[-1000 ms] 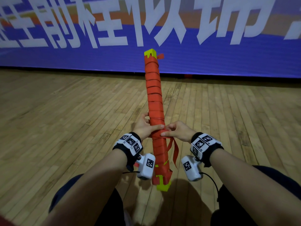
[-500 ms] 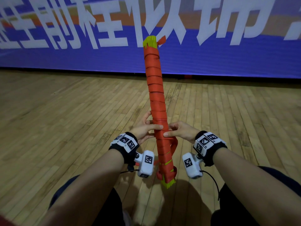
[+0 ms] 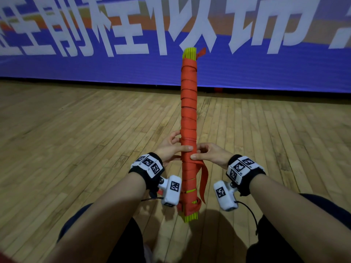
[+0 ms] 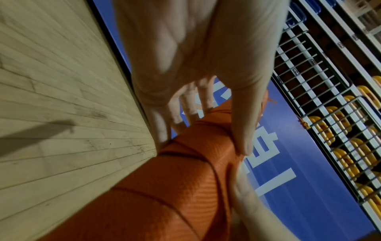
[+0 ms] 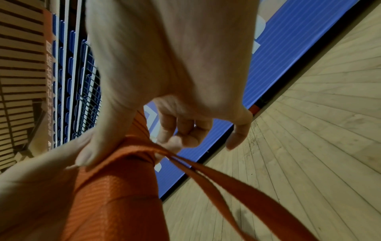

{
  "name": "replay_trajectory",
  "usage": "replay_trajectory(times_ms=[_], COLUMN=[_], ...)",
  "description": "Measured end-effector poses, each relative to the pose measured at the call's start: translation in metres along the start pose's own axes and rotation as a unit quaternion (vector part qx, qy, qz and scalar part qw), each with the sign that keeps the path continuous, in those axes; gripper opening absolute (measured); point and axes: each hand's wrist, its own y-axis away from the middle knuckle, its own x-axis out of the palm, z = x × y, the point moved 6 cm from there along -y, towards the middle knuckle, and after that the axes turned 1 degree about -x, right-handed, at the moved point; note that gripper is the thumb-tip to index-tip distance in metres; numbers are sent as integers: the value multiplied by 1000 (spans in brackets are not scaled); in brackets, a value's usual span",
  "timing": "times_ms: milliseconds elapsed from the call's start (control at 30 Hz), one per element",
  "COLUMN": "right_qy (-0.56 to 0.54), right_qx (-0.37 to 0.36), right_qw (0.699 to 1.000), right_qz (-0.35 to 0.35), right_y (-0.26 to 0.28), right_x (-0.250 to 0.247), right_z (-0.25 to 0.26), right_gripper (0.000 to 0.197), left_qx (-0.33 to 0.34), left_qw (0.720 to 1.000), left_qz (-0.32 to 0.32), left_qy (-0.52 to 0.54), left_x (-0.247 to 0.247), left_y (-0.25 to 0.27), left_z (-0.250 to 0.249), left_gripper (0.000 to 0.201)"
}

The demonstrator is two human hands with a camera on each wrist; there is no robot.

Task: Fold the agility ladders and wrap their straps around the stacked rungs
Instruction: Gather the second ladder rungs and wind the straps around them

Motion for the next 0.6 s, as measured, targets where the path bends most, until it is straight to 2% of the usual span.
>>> replay_trajectory(times_ms=[233, 400, 500, 600], right_qy=[-7, -24, -28, -14], right_qx=[-4, -6, -13, -21], right_qw=[1000, 1000, 999, 1000], right_qz=[12, 19, 7, -19], right_y=[-1, -2, -1, -3], right_x=[-6, -2, -2, -3], right_z=[2, 4, 4, 3], right_gripper=[18, 20, 27, 25], left_qx=[-2, -17, -12, 5], left_qw=[1000, 999, 999, 1000], left_qz=[20, 41, 28, 0], left_qy=[15, 29, 26, 8], left_x=[-6, -6, -3, 1], left_y=[3, 5, 7, 6], left_z=[-2, -1, -2, -4], left_gripper=[53, 60, 54, 54])
